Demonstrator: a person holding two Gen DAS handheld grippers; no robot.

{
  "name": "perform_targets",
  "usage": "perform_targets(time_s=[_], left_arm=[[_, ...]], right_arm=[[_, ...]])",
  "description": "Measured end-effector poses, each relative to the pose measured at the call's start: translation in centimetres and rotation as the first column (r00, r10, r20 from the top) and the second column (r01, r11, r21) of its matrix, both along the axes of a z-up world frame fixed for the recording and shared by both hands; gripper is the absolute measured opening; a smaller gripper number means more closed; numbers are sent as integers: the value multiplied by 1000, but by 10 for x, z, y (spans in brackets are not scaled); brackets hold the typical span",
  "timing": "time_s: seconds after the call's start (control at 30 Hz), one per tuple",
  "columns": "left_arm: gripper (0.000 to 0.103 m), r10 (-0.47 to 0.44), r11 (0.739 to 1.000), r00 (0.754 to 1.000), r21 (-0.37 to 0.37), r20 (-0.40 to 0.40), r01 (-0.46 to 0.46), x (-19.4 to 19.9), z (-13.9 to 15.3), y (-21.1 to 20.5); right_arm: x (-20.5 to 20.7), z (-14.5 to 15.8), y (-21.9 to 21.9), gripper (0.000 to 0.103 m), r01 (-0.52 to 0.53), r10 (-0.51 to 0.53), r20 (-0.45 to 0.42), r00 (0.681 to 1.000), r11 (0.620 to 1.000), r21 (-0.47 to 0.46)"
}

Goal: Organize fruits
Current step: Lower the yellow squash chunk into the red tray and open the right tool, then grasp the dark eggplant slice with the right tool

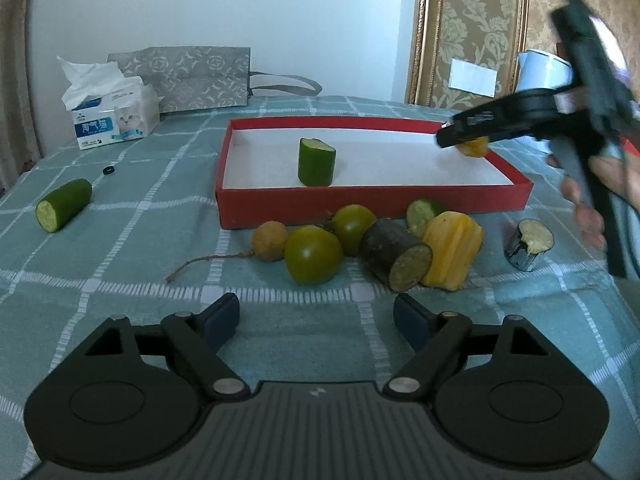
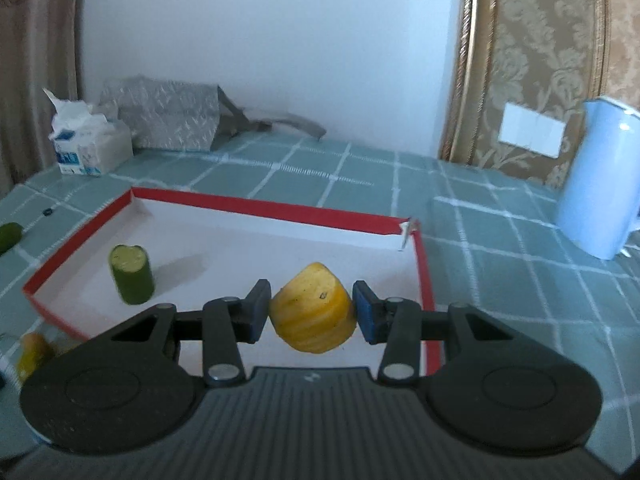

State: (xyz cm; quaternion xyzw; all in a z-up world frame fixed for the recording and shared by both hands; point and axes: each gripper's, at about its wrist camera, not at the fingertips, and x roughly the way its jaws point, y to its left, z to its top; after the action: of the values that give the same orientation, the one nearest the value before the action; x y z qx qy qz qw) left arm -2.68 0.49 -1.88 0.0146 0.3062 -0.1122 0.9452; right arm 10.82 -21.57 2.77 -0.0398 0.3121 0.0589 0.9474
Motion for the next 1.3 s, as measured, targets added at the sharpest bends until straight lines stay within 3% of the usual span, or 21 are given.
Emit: perform_targets(time_s=[0.27,0.47,0.5,0.57,0.67,0.73,0.93,1.03,1.2,1.3], left_arm=[[87,4,1000,1000,-15,-3,-4,2,0,2],[87,4,1000,1000,-13,-2,-4,2,0,2],[87,3,1000,1000,-12,-2,-3,2,0,2],[87,4,1000,1000,-13,-2,-4,2,0,2],[87,11,1000,1000,-10,-1,-11,2,0,3],[88,20,1000,1000,-13,-1,-20,3,0,4],[88,38,999,999,-9,-1,-38,2,0,4],[88,38,999,999,0,-1,-38,2,0,3],[88,44,999,999,7,1,-44,1,0,2],[88,43,999,999,10,1,-43,1,0,2]], right_arm=[[51,-22,15,42,-17,12,-128,992,999,-41],[62,-27,21,43,-27,12,-174,985,996,-80],[63,-27,23,45,-34,17,-180,984,995,-89],[63,-24,25,58,-41,21,-170,985,993,-112],[60,-18,23,64,-38,22,-151,988,994,-106],[52,-11,19,73,-26,14,-120,993,994,-104],[0,7,-2,83,22,-23,-30,999,999,-47],[-35,11,-19,102,64,-65,26,998,998,27],[-89,5,-48,103,131,-145,135,980,985,112],[-104,-5,-59,103,151,-166,124,978,981,125]])
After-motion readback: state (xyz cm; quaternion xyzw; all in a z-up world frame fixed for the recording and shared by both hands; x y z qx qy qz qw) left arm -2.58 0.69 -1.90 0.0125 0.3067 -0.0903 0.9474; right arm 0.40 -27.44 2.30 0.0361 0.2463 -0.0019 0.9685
